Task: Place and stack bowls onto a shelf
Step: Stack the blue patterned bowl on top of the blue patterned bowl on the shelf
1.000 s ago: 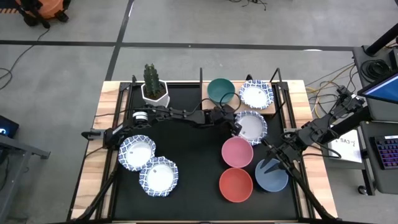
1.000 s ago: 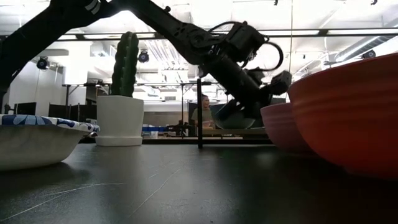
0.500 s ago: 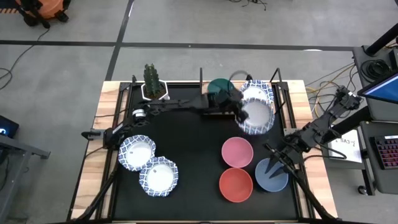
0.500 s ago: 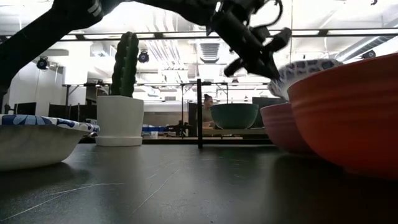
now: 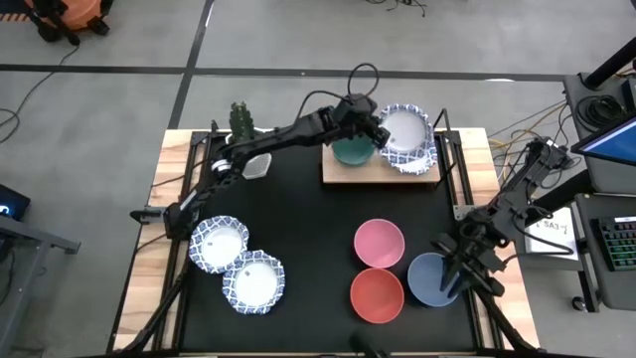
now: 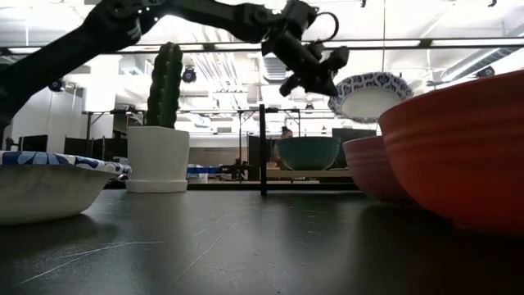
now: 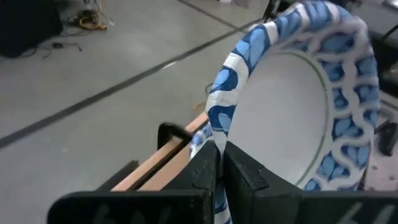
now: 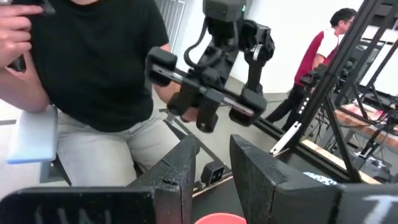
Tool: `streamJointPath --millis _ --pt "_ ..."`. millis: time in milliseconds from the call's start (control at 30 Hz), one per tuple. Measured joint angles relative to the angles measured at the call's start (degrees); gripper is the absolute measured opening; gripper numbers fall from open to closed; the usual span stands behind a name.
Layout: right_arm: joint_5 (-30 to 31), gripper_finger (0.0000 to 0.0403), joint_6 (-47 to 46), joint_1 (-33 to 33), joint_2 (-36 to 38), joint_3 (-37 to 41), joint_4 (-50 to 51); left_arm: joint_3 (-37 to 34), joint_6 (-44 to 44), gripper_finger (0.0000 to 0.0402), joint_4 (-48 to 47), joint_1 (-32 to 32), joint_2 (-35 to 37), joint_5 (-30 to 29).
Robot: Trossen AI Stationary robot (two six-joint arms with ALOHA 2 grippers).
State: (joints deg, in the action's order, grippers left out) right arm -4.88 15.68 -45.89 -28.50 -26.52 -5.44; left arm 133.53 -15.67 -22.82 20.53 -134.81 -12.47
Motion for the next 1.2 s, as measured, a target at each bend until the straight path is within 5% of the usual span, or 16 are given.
streamJointPath --millis 633,1200 --pt "0.5 0.0089 0.2 0.0 0.0 0.0 0.5 0.0 -1.4 0.0019 7.7 0.5 -5.5 1.1" --pt "2.7 0.0089 0.2 0.0 0.0 0.0 0.4 0.0 -0.3 0.0113 9.7 0.4 -5.5 4.9"
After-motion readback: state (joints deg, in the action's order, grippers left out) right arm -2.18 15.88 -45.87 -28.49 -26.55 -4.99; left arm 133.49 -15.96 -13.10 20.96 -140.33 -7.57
